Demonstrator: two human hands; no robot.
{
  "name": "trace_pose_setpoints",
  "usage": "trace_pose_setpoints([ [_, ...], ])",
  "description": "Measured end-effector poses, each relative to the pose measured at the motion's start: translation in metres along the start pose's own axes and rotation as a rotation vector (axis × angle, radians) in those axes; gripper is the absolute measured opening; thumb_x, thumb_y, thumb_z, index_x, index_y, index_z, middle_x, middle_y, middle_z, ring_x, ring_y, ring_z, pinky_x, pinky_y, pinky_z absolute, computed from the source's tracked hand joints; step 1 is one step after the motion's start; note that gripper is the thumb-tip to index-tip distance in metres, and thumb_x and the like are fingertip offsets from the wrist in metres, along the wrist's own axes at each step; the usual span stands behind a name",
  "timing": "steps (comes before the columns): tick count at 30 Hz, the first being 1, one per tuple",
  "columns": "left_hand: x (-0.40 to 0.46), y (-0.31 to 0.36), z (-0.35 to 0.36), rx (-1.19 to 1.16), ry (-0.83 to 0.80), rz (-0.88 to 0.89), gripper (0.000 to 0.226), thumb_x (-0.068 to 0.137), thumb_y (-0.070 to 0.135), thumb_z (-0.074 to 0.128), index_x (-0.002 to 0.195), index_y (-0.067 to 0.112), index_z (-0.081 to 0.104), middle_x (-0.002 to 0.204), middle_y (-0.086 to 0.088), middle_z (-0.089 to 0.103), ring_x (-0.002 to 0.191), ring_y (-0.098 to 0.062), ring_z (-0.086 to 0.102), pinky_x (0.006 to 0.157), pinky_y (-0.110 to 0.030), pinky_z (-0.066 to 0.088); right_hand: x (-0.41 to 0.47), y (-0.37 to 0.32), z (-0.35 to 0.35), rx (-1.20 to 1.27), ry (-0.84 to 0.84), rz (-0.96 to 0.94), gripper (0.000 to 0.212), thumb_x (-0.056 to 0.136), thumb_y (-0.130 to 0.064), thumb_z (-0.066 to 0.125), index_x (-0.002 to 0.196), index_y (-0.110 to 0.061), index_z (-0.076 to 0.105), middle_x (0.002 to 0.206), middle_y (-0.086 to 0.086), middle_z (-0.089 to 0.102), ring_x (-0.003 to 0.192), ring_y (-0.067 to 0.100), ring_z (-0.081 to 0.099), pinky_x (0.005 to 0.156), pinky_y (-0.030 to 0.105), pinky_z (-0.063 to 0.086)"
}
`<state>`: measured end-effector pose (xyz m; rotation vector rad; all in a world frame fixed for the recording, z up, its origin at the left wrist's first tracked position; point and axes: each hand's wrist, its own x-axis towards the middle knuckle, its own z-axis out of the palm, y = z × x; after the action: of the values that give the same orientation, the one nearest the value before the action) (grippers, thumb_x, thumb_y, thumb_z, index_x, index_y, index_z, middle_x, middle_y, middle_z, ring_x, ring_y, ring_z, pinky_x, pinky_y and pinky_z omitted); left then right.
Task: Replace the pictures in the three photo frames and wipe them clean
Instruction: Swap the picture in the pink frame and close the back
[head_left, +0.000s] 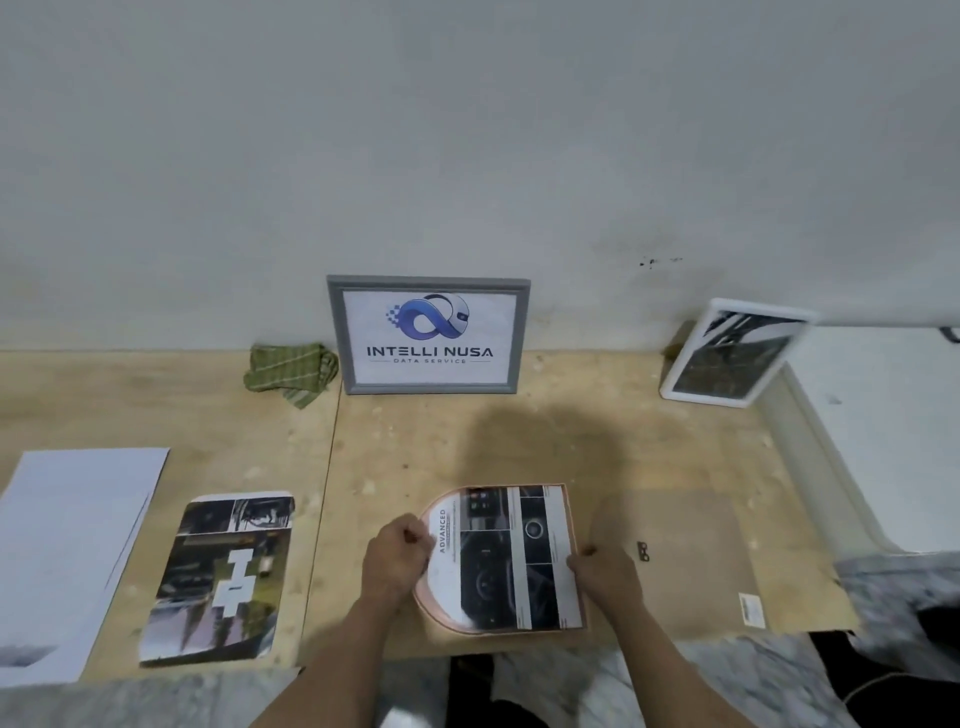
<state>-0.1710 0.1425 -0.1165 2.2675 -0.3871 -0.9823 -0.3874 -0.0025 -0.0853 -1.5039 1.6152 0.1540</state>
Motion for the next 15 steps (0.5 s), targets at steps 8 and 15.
trace_pose_setpoints([
  [8,-0.004,-0.001,0.009,0.137,-0.049,0.083,0.035,0.088,0.017,0.068,0.123,0.021,0.065,0.084,0.009,0.064,0.081,-0.012,0.062,0.072,-0.021,0.048,0.013,-0.015,0.011,-0.244,-0.129,-0.134,0.059,0.087,-0.025,0.060,0.143,-0.022,0.041,0.148,0.013,0.032,0.130,0.030,0.041,0.102,0.035,0.039],
  [15,-0.004,0.013,0.007,0.139,-0.007,0.097,0.016,0.091,0.019,0.065,0.106,0.021,0.065,0.086,0.006,0.064,0.081,-0.014,0.060,0.071,-0.025,0.044,0.015,-0.009,0.014,-0.246,-0.107,-0.155,0.057,0.090,-0.025,0.057,0.143,-0.018,0.039,0.149,0.013,0.034,0.130,0.031,0.040,0.103,0.038,0.038],
])
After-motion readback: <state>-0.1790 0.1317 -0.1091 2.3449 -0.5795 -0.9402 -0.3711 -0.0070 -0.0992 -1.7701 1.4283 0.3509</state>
